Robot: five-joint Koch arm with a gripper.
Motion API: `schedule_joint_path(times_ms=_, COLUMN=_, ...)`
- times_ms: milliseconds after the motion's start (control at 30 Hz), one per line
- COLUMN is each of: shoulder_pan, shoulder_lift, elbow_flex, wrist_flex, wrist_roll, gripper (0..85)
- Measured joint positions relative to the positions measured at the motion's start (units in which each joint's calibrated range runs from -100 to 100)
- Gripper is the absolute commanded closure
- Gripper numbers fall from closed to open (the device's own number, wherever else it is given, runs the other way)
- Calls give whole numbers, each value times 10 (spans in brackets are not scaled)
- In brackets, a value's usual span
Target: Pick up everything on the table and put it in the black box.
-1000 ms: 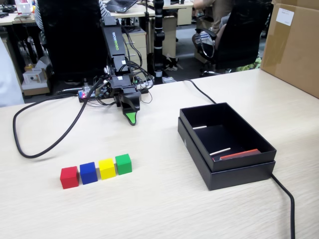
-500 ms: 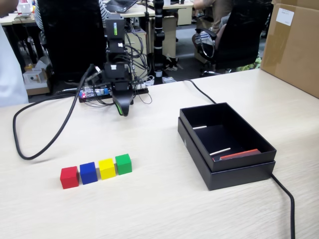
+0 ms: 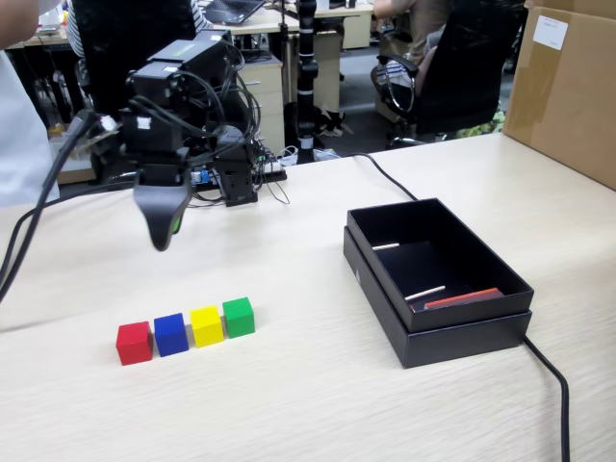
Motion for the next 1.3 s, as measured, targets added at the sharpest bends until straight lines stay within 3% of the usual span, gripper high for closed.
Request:
schedule_joint_path(times_ms=233, shoulder_pan=-11, shoulder_lift=225, elbow_flex=198, wrist_flex=-2, wrist_roll=-34, gripper=406)
schedule_joint_path(times_ms=967, shoulder_pan=-9, shoulder_lift=529, elbow_flex=380, wrist_flex=-2, wrist_roll=-43, gripper=434)
schedule_joint_path(times_ms=1133, shoulder_pan=-5, shoulder_lift=550, elbow_flex=396, wrist_flex=-3, wrist_roll=-44, gripper=567)
schedule_joint_path(times_ms=1300, shoulder_pan=-4, shoulder_lift=562, elbow_flex=409, wrist_flex=-3, wrist_roll=-43, gripper=785)
